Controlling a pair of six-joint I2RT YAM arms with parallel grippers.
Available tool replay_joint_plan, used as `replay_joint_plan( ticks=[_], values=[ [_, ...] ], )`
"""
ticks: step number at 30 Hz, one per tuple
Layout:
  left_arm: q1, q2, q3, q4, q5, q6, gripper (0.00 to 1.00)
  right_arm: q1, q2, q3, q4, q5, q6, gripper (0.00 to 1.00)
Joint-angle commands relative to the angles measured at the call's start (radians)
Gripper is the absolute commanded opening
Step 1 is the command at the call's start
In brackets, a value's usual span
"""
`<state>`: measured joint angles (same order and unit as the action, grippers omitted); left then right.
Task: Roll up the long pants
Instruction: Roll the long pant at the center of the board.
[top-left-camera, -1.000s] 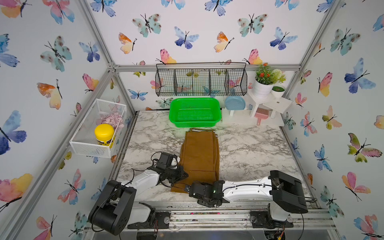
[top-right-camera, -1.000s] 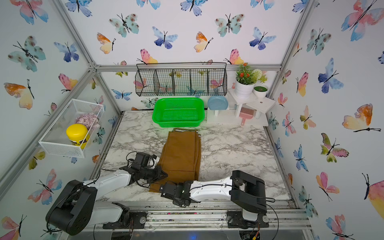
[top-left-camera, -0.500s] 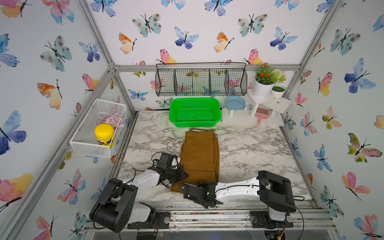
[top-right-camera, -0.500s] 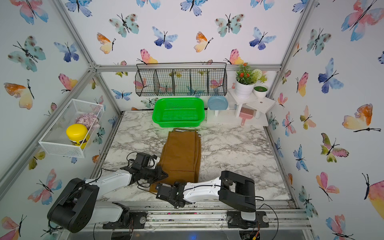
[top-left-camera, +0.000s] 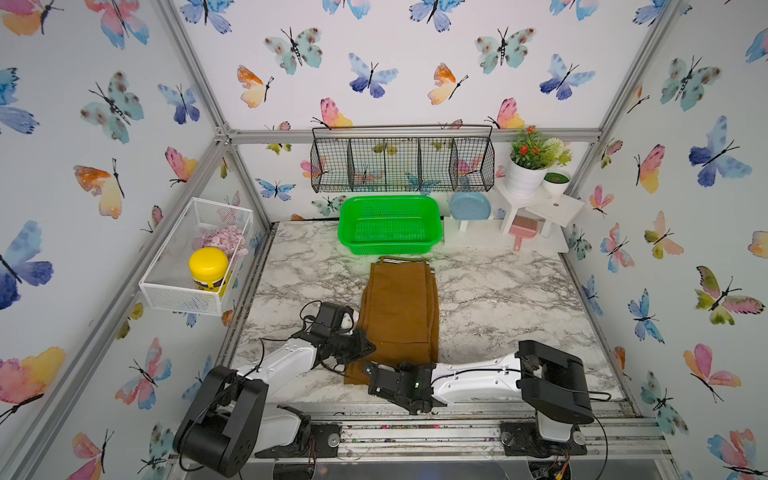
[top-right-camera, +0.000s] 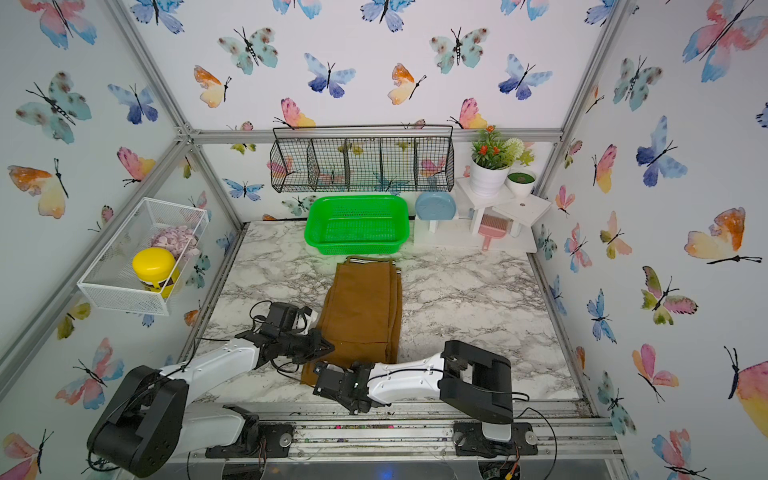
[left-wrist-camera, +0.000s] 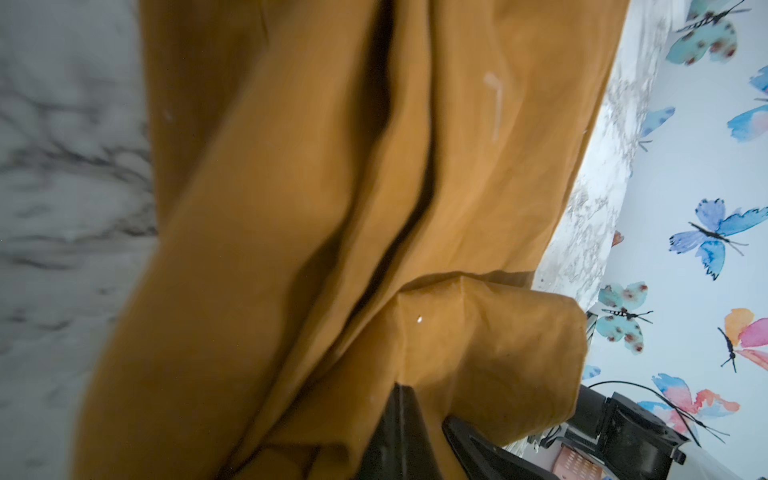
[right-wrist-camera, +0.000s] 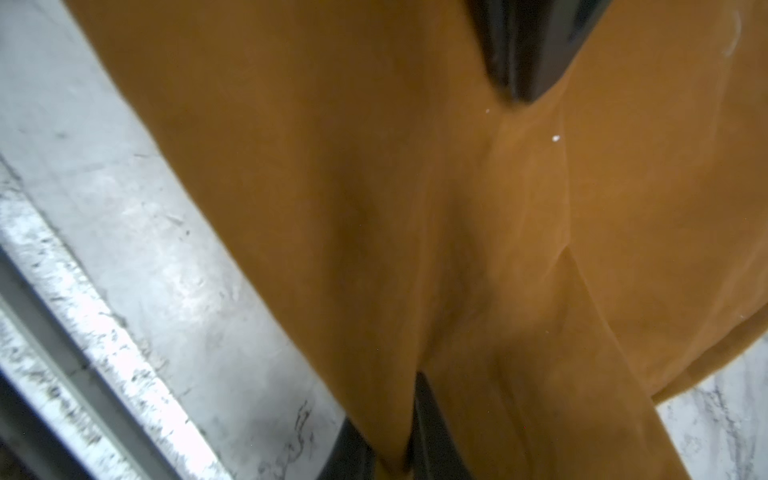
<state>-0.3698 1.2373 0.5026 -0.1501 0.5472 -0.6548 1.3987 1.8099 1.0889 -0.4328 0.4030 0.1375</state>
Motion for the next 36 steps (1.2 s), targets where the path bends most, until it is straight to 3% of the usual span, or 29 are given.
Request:
replay_joint_plan(
  ticks=[1, 12, 20, 28, 36],
  values=[
    [0.024, -0.092, 0.064, -0.087, -0.055, 0.025, 0.0, -0.055, -0.074, 0.052, -0.116, -0.235, 0.008, 0.13],
    [0.04, -0.127, 0.142, -0.153, -0.055, 0.04, 0.0, -0.236, -0.042, 0.17, -0.183, -0.882, 0.006, 0.14],
    [0.06, -0.157, 0.16, -0.183, -0.055, 0.049, 0.0, -0.514, -0.064, 0.062, 0.011, -1.331, 0.116, 0.16],
    [0.069, -0.184, 0.251, -0.234, -0.055, 0.06, 0.0, -0.639, 0.054, 0.09, 0.127, -1.518, 0.187, 0.17],
    [0.069, -0.189, 0.289, -0.267, -0.046, 0.073, 0.0, -0.694, 0.221, 0.237, 0.142, -1.506, 0.191, 0.16]
  ],
)
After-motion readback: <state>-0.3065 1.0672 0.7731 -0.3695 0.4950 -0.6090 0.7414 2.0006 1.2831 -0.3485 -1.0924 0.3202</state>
